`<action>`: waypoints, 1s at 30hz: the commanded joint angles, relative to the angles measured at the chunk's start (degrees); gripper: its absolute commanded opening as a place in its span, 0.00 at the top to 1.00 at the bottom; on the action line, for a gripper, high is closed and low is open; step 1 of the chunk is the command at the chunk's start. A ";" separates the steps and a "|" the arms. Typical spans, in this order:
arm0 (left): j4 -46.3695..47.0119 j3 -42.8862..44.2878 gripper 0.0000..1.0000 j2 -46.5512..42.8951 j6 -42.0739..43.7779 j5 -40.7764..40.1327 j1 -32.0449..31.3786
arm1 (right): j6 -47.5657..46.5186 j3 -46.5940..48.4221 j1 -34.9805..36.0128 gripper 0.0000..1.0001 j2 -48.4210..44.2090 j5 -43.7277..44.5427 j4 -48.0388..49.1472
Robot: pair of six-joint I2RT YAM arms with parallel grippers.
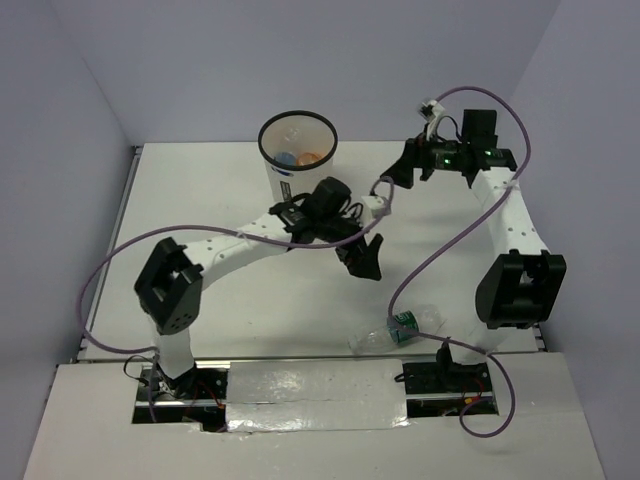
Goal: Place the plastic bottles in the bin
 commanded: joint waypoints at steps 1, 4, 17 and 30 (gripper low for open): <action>-6.93 7.70 0.04 4.49 6.06 2.55 -4.37 | -1.82 -0.26 -4.33 0.00 -3.04 2.86 -4.33; -8.96 11.32 0.04 8.36 6.24 3.52 -7.10 | -2.97 0.00 -8.38 0.00 -2.86 3.04 -6.53; -14.85 19.41 0.03 18.38 5.54 -3.15 -15.89 | -4.37 -4.39 -13.04 0.00 -4.18 3.13 -7.50; -14.42 25.30 0.06 27.17 3.78 -18.97 -22.58 | -7.98 -1.67 -15.41 0.00 -4.00 1.63 -13.12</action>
